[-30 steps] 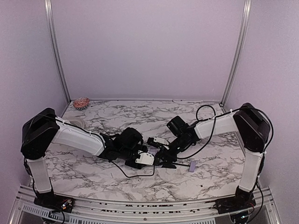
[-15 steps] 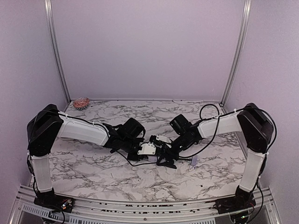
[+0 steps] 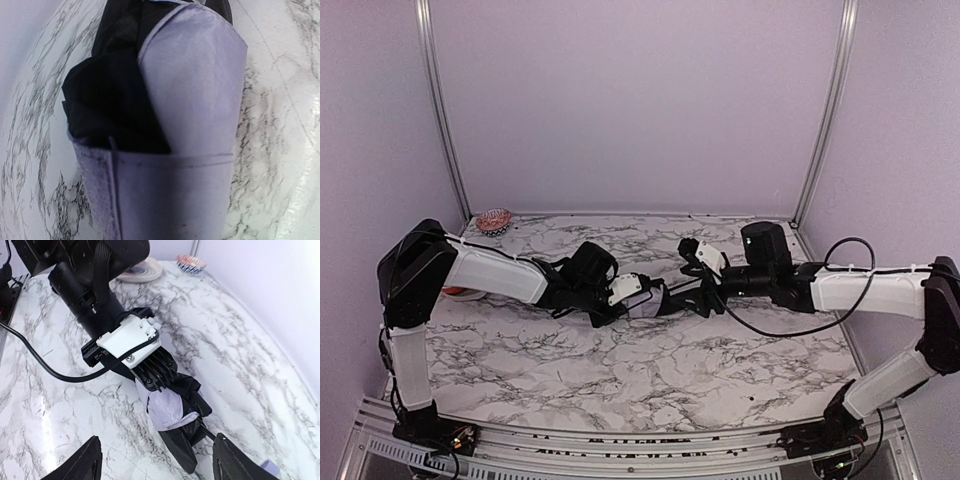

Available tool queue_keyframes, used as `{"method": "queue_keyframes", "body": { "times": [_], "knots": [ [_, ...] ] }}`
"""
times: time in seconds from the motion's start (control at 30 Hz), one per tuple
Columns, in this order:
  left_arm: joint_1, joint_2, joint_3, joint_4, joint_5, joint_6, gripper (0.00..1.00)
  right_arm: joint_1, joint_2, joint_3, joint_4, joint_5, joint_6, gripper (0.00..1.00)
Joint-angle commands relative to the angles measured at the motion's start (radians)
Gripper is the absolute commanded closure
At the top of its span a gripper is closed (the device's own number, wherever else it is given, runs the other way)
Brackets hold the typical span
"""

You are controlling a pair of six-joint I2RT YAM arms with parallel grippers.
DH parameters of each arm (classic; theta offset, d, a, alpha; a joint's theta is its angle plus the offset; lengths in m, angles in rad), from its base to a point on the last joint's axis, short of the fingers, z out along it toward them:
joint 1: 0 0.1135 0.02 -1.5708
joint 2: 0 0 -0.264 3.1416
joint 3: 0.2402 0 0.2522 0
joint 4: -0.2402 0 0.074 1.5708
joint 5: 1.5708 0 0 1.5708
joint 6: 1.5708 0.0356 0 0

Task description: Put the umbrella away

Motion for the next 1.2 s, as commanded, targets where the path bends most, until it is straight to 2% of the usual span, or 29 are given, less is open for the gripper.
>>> {"method": "queue_keyframes", "body": {
  "times": [0.0,0.17,0.37,0.5,0.6,0.73,0.87,1.0,1.17],
  "knots": [
    [0.009,0.016,0.014,-0.030,-0.152,-0.104,1.00,-0.009,-0.044,-0.071,0.203,0.097,0.050,0.27],
    [0.013,-0.073,0.053,-0.030,-0.294,-0.104,1.00,-0.011,-0.045,-0.110,0.279,0.062,0.113,0.29],
    [0.018,-0.197,0.097,-0.096,-0.270,-0.069,1.00,-0.015,-0.075,-0.181,0.474,-0.064,0.127,0.29],
    [0.018,-0.273,0.126,-0.142,-0.238,-0.058,1.00,-0.069,-0.075,-0.213,0.630,-0.202,0.195,0.29],
    [0.018,-0.315,0.152,-0.163,-0.211,-0.063,1.00,-0.085,-0.055,-0.218,0.692,-0.230,0.188,0.30],
    [0.014,-0.322,0.188,-0.178,-0.240,-0.042,1.00,-0.084,0.015,-0.183,0.720,-0.281,0.205,0.31],
    [-0.006,-0.315,0.256,-0.214,-0.289,-0.003,1.00,-0.084,0.099,-0.175,0.866,-0.321,0.279,0.29],
    [-0.009,-0.334,0.285,-0.215,-0.256,-0.018,1.00,-0.066,0.186,-0.126,0.901,-0.287,0.302,0.27],
    [-0.018,-0.345,0.298,-0.213,-0.226,-0.013,1.00,-0.050,0.310,-0.037,0.945,-0.319,0.327,0.26]
  ]
}}
